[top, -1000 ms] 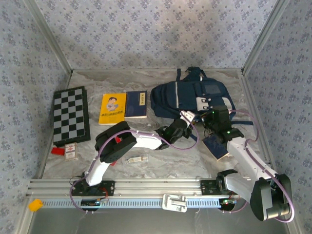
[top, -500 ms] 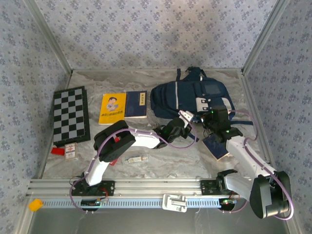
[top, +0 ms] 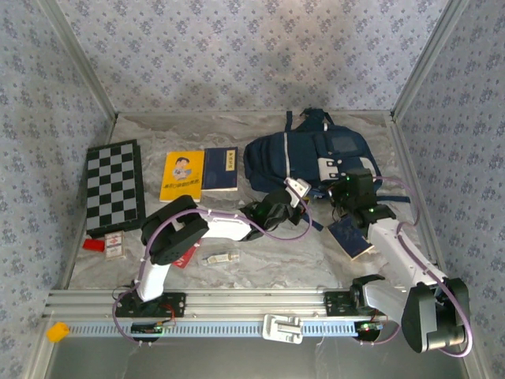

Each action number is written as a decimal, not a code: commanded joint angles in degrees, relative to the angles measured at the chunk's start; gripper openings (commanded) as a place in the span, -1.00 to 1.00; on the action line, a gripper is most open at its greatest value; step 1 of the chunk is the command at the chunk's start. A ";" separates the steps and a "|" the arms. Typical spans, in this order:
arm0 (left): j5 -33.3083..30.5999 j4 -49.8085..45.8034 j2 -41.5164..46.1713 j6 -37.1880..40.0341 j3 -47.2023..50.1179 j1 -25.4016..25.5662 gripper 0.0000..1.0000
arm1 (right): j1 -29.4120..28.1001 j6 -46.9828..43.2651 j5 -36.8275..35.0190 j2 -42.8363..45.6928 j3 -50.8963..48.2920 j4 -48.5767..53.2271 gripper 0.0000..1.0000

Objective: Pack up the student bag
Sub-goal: Unzip the student bag at the center of the table.

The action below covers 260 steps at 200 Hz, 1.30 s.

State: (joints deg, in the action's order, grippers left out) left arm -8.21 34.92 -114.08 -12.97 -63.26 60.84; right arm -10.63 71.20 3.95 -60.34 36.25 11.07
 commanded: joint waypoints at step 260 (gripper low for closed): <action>-4.19 3.58 -6.09 -3.53 -10.00 0.80 -0.89 | -3.18 0.64 0.65 0.13 3.46 -1.09 -1.00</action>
State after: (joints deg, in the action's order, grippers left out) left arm -11.60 35.79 -120.88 -16.95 -72.18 62.48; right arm -12.80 71.61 1.67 -60.45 37.98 10.61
